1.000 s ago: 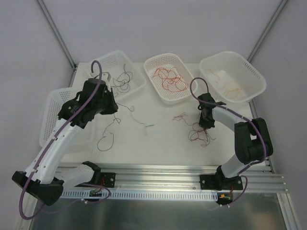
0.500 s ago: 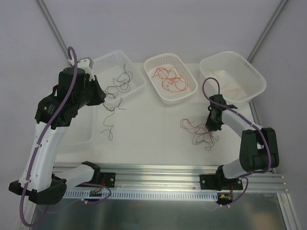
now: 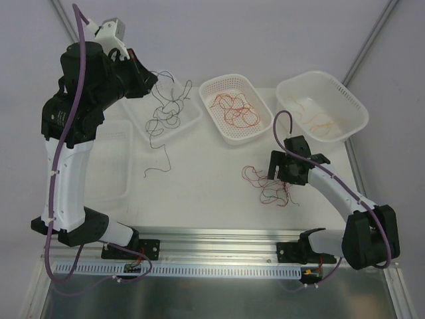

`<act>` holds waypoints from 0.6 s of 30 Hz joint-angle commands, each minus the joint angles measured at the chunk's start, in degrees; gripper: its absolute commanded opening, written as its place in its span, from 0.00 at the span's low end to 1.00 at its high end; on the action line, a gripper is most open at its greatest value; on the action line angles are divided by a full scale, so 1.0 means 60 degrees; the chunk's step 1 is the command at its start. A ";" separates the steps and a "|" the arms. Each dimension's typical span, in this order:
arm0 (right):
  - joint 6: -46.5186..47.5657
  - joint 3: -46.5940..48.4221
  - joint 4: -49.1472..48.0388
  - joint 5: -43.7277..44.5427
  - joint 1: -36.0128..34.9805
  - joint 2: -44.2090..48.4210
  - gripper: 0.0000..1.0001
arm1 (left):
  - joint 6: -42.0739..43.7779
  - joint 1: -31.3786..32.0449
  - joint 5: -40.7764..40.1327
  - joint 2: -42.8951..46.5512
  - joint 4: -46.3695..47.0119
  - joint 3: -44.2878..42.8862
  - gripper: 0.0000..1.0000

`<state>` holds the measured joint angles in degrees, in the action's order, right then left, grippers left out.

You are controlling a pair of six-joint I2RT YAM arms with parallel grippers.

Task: Untangle the cables

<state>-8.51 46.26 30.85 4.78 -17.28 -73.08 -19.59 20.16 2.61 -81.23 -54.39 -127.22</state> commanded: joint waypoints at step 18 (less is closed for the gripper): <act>0.0701 -0.0122 0.0688 -0.1279 -0.0768 0.1868 0.96 | 0.1493 -0.1572 -0.0640 -0.3582 0.5754 -0.1576 0.00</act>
<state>-5.61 45.95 34.13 -1.80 -21.65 -62.63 -12.36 12.14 -1.63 -99.44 -27.29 -135.63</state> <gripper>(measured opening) 0.957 0.006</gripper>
